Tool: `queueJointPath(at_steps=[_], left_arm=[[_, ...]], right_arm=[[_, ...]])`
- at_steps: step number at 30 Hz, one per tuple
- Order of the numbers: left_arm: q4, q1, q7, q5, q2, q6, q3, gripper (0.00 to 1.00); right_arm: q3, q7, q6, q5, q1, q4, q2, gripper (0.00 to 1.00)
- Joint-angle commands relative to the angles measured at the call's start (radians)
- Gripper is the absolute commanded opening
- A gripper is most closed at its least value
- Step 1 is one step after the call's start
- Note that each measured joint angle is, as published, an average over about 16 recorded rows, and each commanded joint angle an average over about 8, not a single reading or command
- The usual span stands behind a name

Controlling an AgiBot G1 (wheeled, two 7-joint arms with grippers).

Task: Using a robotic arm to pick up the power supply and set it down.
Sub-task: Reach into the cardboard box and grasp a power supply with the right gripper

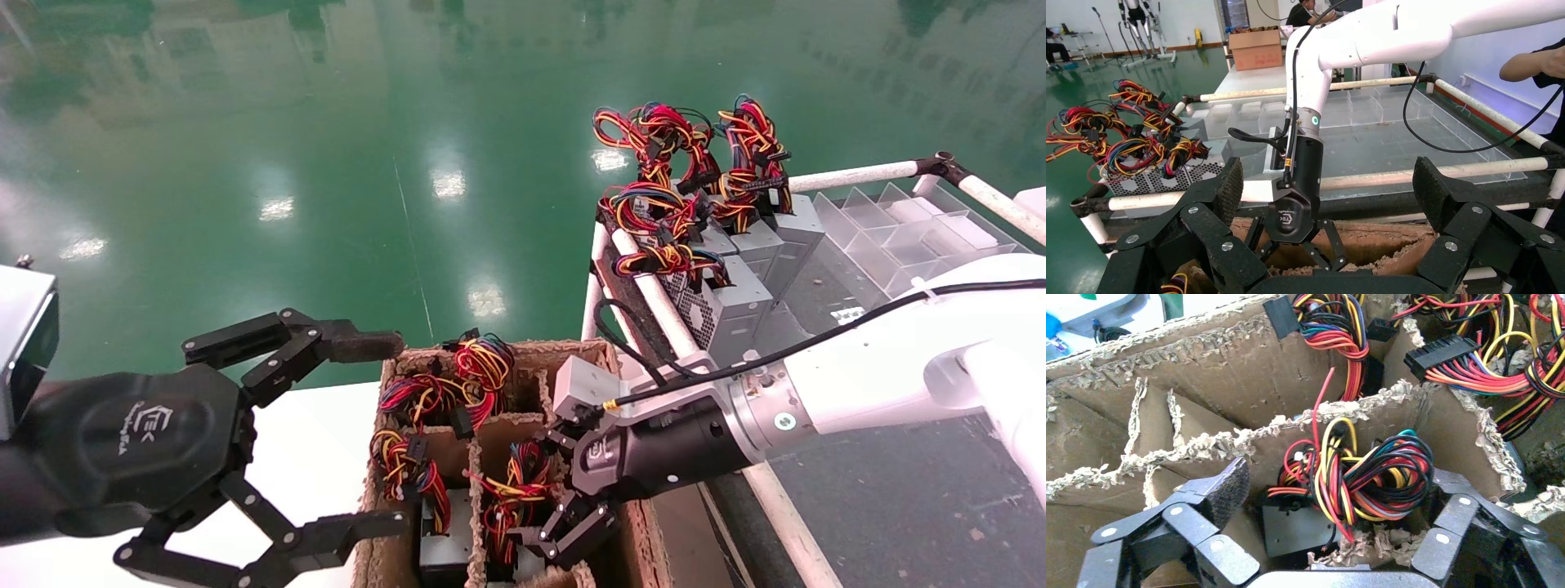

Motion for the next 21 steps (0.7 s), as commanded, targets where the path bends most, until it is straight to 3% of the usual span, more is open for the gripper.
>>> queueJointPath(at_steps=[1,21], left_arm=[[0.000,0.000,0.000,0.000,0.000,0.000,0.000,1.00],[0.000,0.000,0.000,-0.001,0.000,0.000,0.001,1.00]], right_arm=[[-0.007,-0.003,-0.001,0.004,-0.002,0.004,0.001,0.00],[-0.132,-0.011,-0.004,0.111,-0.012,0.121,0.056,0.00]])
